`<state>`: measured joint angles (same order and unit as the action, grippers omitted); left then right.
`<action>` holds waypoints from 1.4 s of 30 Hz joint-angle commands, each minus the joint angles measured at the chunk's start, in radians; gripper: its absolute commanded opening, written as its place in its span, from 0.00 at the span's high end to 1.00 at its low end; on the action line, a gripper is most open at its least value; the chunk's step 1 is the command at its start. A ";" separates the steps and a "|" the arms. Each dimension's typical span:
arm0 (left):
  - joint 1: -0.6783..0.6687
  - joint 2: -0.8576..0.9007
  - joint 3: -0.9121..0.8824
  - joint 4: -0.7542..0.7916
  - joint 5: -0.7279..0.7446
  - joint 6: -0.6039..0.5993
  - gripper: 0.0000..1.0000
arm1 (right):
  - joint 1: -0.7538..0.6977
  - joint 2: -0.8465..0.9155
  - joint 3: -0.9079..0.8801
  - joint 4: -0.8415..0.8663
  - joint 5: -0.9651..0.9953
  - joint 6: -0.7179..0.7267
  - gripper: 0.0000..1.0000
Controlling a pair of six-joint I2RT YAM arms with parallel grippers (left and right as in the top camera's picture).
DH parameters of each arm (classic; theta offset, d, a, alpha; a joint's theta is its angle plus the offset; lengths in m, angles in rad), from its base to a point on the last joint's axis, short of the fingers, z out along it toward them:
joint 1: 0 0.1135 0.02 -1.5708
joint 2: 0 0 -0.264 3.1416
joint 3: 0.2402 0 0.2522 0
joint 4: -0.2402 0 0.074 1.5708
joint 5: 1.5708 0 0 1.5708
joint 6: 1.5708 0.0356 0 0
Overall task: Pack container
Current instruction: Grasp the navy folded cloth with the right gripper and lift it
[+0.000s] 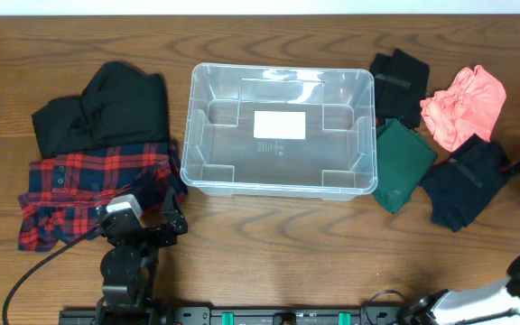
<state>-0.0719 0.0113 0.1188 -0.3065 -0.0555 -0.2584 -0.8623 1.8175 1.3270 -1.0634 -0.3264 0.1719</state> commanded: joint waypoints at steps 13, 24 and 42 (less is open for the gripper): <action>0.003 0.000 -0.024 -0.005 -0.005 0.002 0.02 | 0.078 0.160 -0.059 0.146 -0.117 -0.150 0.10; 0.003 0.000 -0.024 -0.005 -0.005 0.002 0.02 | 0.094 0.156 -0.174 0.270 -0.101 -0.090 0.48; 0.003 0.000 -0.024 -0.005 -0.005 0.002 0.02 | 0.355 -0.646 -0.167 0.215 -0.258 0.021 0.96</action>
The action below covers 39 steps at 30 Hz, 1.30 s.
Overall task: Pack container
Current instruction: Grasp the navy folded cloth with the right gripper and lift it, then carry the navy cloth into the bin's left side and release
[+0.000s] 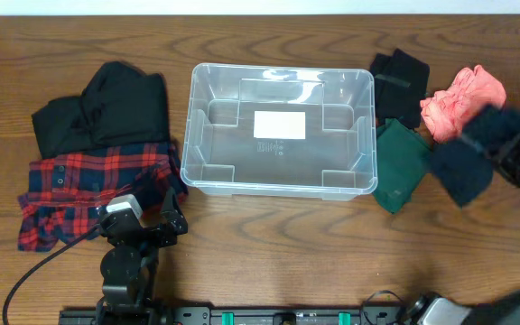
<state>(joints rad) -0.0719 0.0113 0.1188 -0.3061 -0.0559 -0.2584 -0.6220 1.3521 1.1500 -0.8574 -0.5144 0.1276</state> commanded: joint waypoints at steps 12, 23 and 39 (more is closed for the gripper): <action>0.003 0.000 -0.024 -0.005 -0.004 0.002 0.02 | 0.771 -0.322 0.010 0.401 0.042 0.388 0.96; 0.003 0.000 -0.024 -0.005 -0.004 0.002 0.02 | 1.062 0.229 0.089 0.741 0.087 0.553 0.95; 0.003 0.000 -0.024 -0.005 -0.004 0.002 0.02 | 1.170 0.631 0.180 0.831 -0.120 0.687 0.95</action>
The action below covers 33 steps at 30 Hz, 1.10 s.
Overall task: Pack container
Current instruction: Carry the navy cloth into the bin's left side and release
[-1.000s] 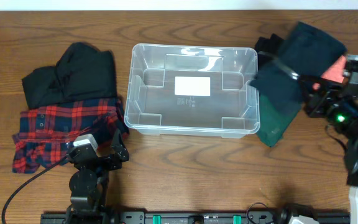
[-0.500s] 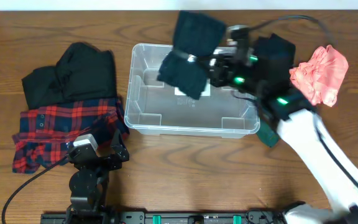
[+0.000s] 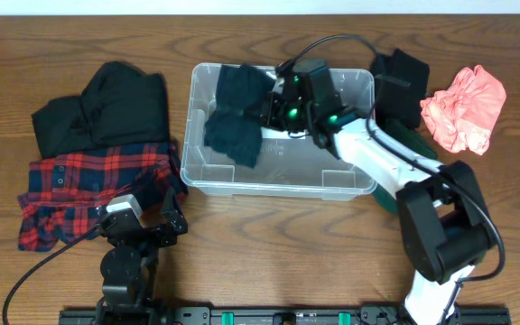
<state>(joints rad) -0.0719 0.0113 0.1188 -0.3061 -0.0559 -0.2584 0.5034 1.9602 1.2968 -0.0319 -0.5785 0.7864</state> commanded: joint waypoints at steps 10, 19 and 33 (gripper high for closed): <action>0.003 0.000 -0.024 -0.005 -0.004 0.002 0.02 | 0.068 0.026 0.033 -0.125 0.016 -0.143 0.45; 0.003 0.000 -0.024 -0.005 -0.004 0.002 0.02 | -0.080 -0.100 0.033 -0.257 -0.058 -0.358 0.31; 0.003 0.000 -0.024 -0.005 -0.004 0.002 0.02 | -0.595 -0.603 0.033 -0.869 0.372 -0.399 0.25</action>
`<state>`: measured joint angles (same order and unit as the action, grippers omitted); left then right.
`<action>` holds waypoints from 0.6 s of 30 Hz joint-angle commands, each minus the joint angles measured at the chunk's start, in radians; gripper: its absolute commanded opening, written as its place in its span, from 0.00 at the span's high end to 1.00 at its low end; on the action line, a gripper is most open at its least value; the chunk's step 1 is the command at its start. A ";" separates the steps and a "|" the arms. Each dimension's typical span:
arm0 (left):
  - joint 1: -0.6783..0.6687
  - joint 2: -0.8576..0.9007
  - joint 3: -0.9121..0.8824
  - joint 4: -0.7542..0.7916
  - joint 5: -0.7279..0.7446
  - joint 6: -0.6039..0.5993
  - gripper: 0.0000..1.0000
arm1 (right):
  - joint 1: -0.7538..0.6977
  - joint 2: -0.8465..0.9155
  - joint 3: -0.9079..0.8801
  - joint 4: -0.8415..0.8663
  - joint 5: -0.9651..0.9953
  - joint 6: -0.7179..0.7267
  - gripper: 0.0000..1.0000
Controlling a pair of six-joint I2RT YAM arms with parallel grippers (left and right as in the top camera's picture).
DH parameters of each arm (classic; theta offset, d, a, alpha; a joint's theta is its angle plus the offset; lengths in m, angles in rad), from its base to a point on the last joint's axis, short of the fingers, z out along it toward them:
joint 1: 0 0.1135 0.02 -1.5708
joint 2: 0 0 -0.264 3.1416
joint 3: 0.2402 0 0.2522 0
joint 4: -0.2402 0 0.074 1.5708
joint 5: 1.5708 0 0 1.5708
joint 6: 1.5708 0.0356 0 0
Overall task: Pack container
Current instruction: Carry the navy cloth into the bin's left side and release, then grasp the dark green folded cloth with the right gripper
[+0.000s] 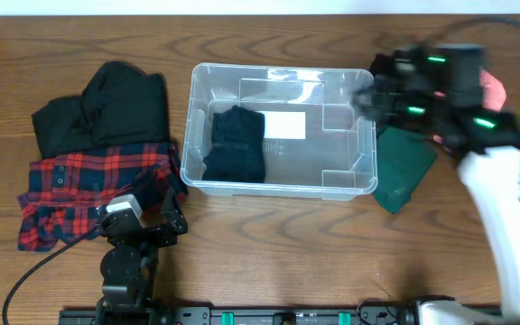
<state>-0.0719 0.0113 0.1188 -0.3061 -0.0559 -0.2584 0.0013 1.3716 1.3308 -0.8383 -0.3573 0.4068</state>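
Note:
The clear plastic container [278,181] stands mid-table. A dark navy garment [236,144] lies bunched in its left half, touching no gripper. My right gripper [379,97] hovers over the container's right rim; motion blur hides how its fingers stand, and nothing hangs from it. My left gripper [175,213] rests low at the front left beside the red plaid shirt [79,181], jaws apart and empty.
A black garment [106,108] lies left of the container, above the plaid shirt. A green garment [403,171] lies right of the container. Another black piece [397,65] and a pink one [493,88] are partly hidden by my right arm.
The navy garment, held over the container's left part, now lies inside it, let go. My right arm has moved right, to the container's right rim. The left arm is unchanged.
The navy garment first lay on the table at the far right by my right gripper. Then it was off the table in the gripper, then held over the container's left half. Now it lies in the container and the right arm is back at the right.

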 commanded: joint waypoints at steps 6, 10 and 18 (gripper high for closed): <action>0.003 0.000 -0.024 -0.005 -0.004 0.002 0.02 | -0.339 0.036 -0.028 -0.215 0.184 -0.050 0.11; 0.003 0.000 -0.024 -0.005 -0.004 0.002 0.02 | -0.410 0.108 -0.103 -0.211 0.154 -0.098 0.07; 0.003 0.000 -0.024 -0.005 -0.004 0.002 0.02 | -0.388 0.232 -0.314 -0.007 -0.052 -0.196 0.06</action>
<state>-0.0719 0.0113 0.1188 -0.3065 -0.0555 -0.2584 -0.4034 1.5879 1.0664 -0.8845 -0.3290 0.2508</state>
